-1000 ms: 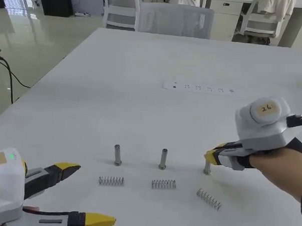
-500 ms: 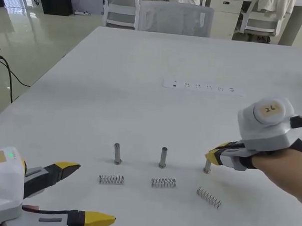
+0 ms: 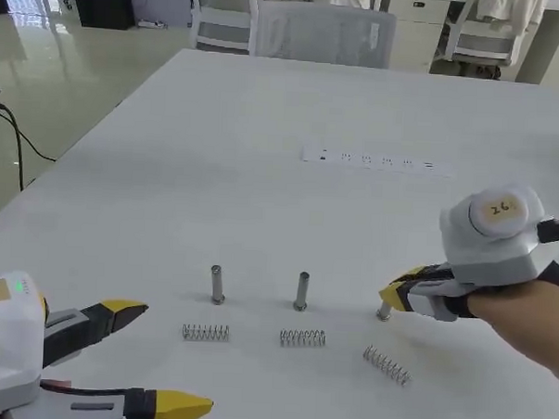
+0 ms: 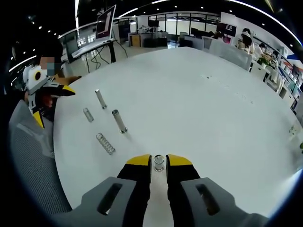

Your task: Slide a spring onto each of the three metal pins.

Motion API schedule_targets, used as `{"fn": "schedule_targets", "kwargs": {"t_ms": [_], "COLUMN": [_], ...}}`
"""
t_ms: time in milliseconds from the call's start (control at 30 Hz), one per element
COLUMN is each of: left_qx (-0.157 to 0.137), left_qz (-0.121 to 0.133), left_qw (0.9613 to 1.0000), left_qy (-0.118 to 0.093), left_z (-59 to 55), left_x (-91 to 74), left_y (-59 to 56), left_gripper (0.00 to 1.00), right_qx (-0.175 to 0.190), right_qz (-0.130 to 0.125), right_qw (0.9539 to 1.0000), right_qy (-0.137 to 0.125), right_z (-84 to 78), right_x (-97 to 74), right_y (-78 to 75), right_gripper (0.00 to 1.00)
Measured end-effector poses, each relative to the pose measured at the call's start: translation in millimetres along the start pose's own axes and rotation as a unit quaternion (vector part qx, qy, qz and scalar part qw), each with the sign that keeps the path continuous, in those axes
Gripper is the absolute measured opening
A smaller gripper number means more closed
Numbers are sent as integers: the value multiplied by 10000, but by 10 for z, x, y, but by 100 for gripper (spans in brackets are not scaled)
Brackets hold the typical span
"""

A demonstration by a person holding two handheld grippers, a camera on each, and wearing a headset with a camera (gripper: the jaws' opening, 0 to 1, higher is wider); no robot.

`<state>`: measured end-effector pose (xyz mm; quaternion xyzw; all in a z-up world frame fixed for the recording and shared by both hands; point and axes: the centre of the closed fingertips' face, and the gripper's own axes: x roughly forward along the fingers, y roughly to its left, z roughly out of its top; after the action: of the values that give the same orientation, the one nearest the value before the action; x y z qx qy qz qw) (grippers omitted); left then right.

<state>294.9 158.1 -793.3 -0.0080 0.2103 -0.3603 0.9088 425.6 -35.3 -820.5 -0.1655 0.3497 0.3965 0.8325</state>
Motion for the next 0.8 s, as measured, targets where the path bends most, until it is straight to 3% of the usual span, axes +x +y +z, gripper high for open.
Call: {"fn": "schedule_targets", "kwargs": {"t_ms": [367,567,800], "left_qx": [17,45,72], "left_qz": [2,6,-1], "left_qw": [10000,10000,10000], "left_qy": [-9,6,46], "left_z": [6,5,-5], "left_x": [1,3,8], "left_y": [8,5,-3], "left_gripper": [83,83,83], "right_qx": [-22,22,12], "right_qz": [-64,-52,64], "right_qw": [9999,9998,10000], "right_qy": [-113,-170,-49], "right_z": [-1,-28,-146], "right_x": [-62,-132,-171], "right_y": [-34,-17,74], "right_gripper": [22,23,23]}}
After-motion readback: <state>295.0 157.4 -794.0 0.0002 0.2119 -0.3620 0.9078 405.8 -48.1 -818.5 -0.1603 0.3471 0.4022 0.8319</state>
